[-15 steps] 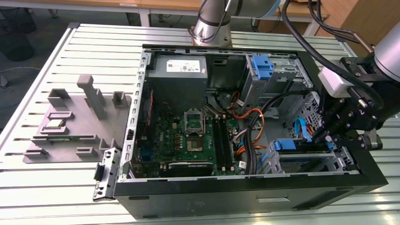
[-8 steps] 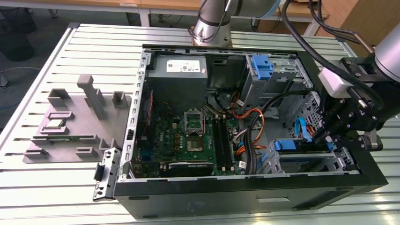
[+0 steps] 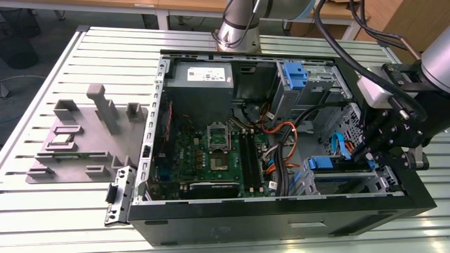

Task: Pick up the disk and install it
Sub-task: 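Insert the second disk wire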

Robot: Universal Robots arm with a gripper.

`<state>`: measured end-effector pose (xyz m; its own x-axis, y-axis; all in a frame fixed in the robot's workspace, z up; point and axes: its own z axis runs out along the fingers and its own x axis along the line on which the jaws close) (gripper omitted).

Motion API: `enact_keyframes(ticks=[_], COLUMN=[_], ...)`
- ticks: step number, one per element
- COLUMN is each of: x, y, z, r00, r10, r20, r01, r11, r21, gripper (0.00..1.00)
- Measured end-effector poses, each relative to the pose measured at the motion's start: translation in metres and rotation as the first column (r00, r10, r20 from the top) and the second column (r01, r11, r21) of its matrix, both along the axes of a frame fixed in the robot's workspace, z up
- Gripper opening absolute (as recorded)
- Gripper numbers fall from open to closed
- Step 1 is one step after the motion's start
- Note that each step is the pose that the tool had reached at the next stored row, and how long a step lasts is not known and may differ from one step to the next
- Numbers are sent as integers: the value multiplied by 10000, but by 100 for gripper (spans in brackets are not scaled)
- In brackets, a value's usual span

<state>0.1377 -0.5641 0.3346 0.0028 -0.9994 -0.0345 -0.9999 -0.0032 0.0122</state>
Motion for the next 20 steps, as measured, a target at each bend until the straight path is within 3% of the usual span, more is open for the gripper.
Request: enact_keyframes(ticks=[20], x=[-13], y=[0], z=[-12], r00=[10000], r10=[-11], r20=[-1], r01=[11], r11=[10000], r21=[11], gripper=[17])
